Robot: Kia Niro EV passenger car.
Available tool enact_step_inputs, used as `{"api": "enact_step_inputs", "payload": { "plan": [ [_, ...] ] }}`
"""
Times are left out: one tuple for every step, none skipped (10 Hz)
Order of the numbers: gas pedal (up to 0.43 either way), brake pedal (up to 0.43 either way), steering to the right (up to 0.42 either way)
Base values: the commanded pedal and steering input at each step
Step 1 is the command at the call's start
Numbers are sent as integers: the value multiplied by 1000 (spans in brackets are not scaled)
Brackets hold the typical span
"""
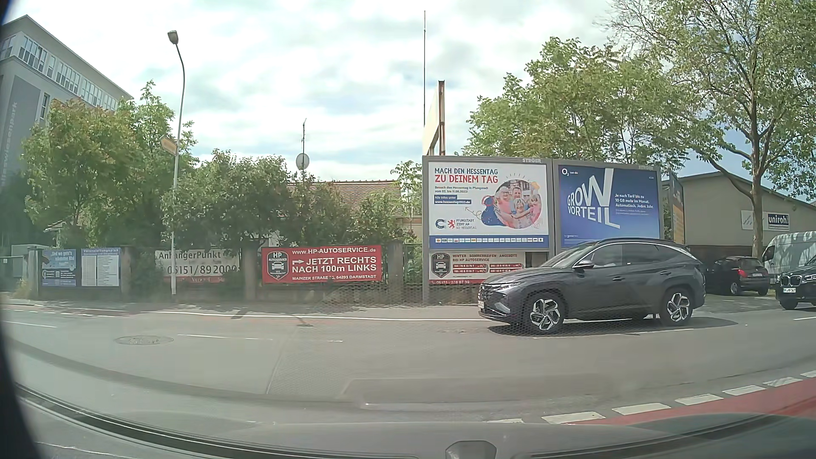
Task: Follow the waypoints while adhering to traffic rules and regulations
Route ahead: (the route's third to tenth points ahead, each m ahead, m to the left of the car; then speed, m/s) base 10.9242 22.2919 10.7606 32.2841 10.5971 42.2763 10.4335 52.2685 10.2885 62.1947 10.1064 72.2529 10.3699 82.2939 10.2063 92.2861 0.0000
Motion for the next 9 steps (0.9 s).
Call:
{"api": "enact_step_inputs", "payload": {
  "plan": [
    [0, 177, -213],
    [0, 177, -213],
    [0, 171, -213],
    [0, 171, -213],
    [0, 171, -213],
    [0, 171, -213],
    [0, 177, -213],
    [0, 171, -213],
    [0, 177, -213]
  ]
}}
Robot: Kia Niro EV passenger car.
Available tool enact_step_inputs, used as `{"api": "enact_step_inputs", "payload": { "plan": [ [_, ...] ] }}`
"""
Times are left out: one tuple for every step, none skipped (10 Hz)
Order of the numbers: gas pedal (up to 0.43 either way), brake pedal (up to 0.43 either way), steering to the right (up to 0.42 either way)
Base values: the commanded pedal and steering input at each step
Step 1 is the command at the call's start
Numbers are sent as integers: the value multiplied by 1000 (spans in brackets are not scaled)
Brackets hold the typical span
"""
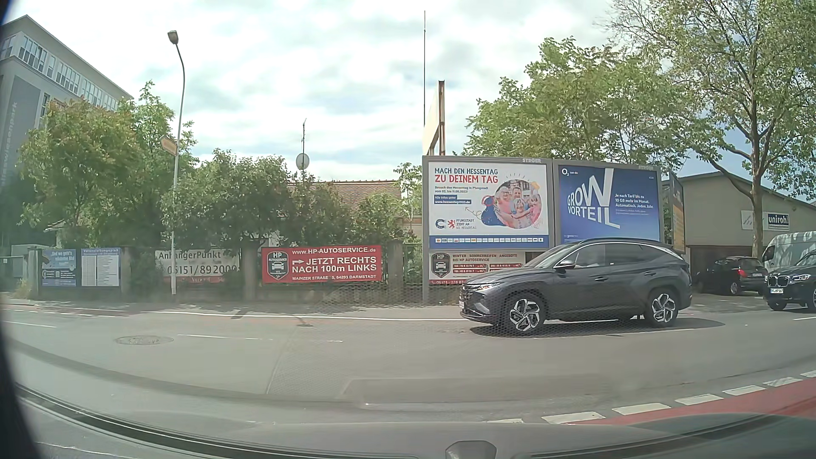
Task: Follow the waypoints while adhering to traffic rules and regulations
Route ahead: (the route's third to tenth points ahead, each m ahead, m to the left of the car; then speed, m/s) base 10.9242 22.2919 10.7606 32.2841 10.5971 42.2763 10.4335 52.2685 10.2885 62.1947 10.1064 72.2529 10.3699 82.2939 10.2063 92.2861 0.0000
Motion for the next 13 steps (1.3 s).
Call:
{"api": "enact_step_inputs", "payload": {
  "plan": [
    [0, 171, -213],
    [0, 171, -213],
    [0, 177, -213],
    [0, 177, -213],
    [0, 177, -213],
    [0, 177, -213],
    [0, 177, -213],
    [0, 171, -213],
    [0, 177, -213],
    [0, 177, -213],
    [0, 177, -213],
    [0, 177, -213],
    [0, 177, -213]
  ]
}}
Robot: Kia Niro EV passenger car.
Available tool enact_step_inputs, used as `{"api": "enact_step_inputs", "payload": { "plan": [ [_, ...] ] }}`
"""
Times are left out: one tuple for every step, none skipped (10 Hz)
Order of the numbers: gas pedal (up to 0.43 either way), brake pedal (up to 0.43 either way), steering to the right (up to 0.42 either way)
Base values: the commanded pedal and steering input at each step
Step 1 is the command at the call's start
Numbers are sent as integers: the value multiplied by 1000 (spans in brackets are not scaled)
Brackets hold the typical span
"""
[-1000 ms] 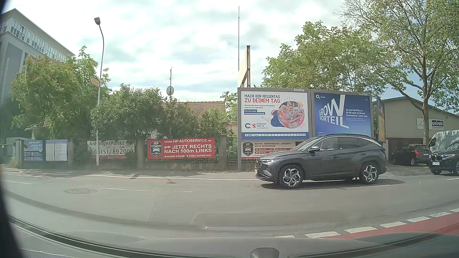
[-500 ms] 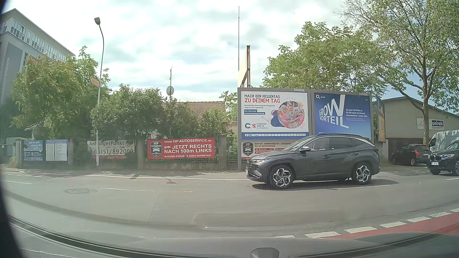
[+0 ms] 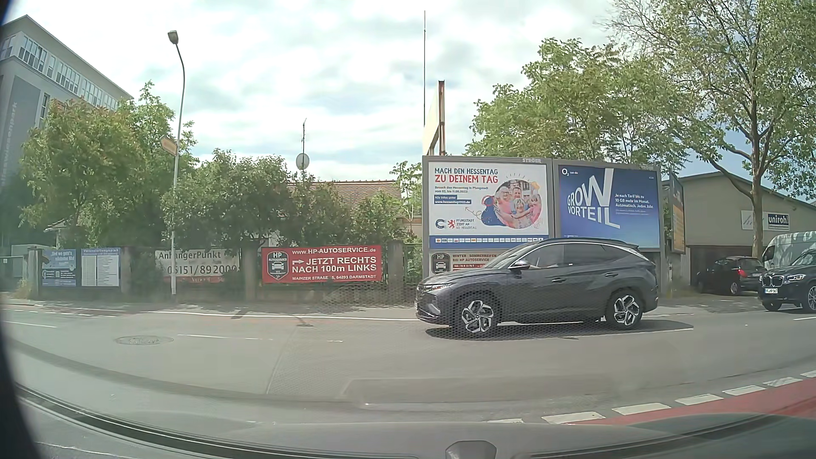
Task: Follow the waypoints while adhering to traffic rules and regulations
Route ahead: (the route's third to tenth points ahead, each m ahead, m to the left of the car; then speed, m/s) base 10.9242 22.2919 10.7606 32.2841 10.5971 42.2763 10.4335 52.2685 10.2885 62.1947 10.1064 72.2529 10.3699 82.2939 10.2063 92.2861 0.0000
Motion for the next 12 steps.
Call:
{"api": "enact_step_inputs", "payload": {
  "plan": [
    [0, 177, -213],
    [0, 177, -213],
    [0, 177, -213],
    [0, 177, -213],
    [0, 177, -213],
    [0, 177, -213],
    [0, 177, -213],
    [0, 177, -213],
    [0, 177, -213],
    [0, 177, -213],
    [0, 171, -213],
    [0, 177, -213]
  ]
}}
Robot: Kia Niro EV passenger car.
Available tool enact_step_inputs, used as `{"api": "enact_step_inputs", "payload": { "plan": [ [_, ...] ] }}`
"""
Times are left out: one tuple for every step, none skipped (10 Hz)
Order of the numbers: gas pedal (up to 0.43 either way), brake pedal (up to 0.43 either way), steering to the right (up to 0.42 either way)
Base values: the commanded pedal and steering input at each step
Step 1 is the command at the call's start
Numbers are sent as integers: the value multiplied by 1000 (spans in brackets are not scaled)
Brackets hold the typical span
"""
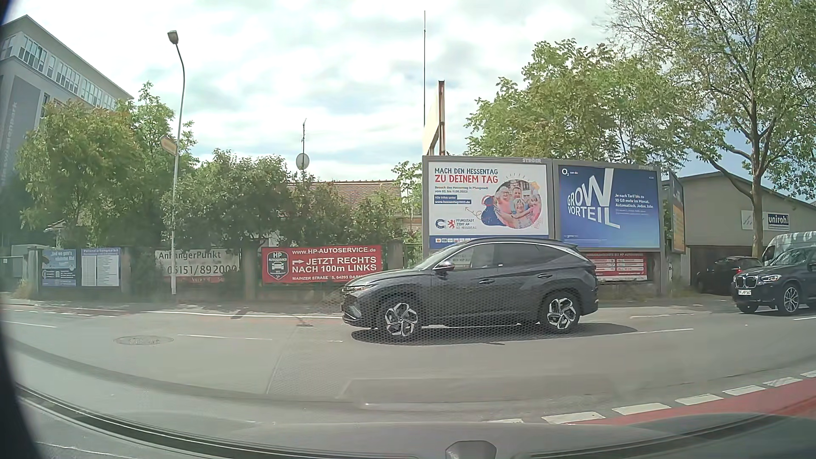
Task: Follow the waypoints while adhering to traffic rules and regulations
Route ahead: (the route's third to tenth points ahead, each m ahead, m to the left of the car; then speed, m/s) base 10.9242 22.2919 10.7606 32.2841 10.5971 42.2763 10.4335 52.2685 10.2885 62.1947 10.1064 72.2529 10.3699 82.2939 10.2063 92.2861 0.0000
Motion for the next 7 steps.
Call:
{"api": "enact_step_inputs", "payload": {
  "plan": [
    [0, 171, -213],
    [0, 177, -213],
    [0, 177, -213],
    [0, 177, -213],
    [0, 171, -213],
    [0, 171, -213],
    [0, 177, -213]
  ]
}}
